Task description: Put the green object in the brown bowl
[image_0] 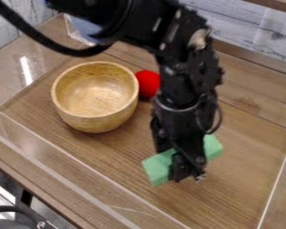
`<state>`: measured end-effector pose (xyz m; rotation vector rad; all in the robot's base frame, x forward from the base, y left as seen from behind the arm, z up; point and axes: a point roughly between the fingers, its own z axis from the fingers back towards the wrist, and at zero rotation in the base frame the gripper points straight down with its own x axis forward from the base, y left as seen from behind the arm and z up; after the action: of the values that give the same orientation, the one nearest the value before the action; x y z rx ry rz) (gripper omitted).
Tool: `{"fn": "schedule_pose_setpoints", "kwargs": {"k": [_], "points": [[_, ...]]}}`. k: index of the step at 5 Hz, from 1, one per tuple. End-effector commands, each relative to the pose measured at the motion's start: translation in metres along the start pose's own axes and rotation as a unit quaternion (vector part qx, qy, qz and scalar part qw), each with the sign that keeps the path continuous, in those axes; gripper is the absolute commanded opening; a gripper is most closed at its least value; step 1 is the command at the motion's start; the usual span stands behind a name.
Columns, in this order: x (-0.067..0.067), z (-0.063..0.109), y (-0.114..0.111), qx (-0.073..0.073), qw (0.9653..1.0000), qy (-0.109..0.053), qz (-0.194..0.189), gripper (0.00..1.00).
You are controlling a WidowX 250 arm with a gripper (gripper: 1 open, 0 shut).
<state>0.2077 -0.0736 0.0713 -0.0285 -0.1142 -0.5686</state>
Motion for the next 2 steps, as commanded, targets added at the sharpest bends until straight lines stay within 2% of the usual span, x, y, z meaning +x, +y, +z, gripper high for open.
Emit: {"fn": "schedule_pose_setpoints", "kwargs": {"k": [1, 2], "points": [[0.006, 0.029, 0.001, 0.012, 0.9994, -0.026, 0.021, 0.00], [-0.001, 0.049, 0.008, 0.018, 0.9980, -0.032, 0.051, 0.00]]}}
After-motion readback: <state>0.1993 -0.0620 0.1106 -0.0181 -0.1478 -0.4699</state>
